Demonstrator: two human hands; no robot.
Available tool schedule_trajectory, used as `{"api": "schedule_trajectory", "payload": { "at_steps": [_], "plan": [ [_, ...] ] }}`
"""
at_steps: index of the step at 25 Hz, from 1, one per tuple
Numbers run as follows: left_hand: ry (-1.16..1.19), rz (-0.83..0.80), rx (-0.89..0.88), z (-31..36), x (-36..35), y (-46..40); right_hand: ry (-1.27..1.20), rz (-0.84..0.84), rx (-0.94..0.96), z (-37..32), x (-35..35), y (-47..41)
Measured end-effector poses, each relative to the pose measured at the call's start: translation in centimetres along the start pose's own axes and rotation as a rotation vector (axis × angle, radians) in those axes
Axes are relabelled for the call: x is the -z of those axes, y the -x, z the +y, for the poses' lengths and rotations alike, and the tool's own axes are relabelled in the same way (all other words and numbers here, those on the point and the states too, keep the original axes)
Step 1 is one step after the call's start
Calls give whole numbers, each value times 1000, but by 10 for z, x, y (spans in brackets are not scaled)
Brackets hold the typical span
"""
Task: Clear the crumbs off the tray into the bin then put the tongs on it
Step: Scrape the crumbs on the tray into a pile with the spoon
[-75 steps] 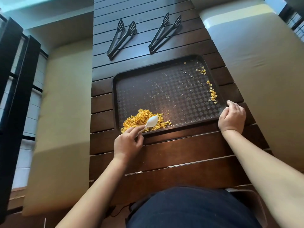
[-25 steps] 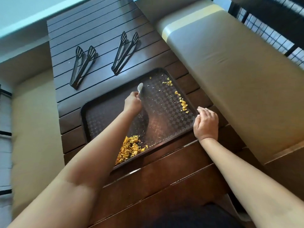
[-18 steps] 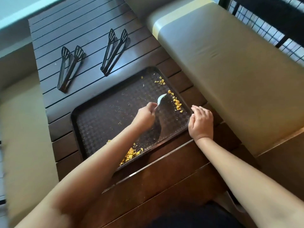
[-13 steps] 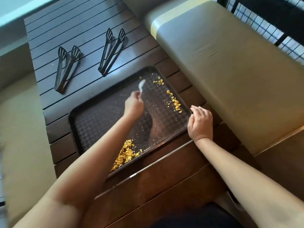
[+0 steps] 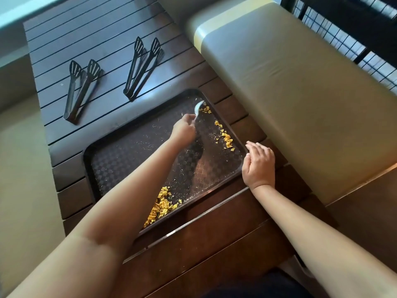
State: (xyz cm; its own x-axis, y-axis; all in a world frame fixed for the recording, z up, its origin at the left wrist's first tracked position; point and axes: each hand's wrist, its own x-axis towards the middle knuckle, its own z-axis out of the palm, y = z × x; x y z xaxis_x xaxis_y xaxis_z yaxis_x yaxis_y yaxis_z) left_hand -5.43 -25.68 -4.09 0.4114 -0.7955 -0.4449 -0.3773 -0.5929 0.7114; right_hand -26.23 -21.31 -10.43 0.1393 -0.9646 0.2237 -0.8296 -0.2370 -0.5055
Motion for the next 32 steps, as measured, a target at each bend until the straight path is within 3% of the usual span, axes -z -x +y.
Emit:
{"api": "schedule_trajectory", "payload": {
  "at_steps": [5,15,21,28,30,32],
  "plan": [
    [-65,243,-12,-1,15,-4,8,8,3,0,-1,0],
    [-139,-56,-82,1,9,12,7,23,14,0,0,1],
    [-55,308,67,-26,36,11,8,9,5,-2,1,0],
    [-149,-69,-66,-21,-2,43,3,14,2,-3,2,1],
    [-91,-15,-87,-14,0,38,2,10,0,-3,2,0],
    [-64,137,-55,-10,9,23,2,4,-2,-3,2,1]
  ]
}}
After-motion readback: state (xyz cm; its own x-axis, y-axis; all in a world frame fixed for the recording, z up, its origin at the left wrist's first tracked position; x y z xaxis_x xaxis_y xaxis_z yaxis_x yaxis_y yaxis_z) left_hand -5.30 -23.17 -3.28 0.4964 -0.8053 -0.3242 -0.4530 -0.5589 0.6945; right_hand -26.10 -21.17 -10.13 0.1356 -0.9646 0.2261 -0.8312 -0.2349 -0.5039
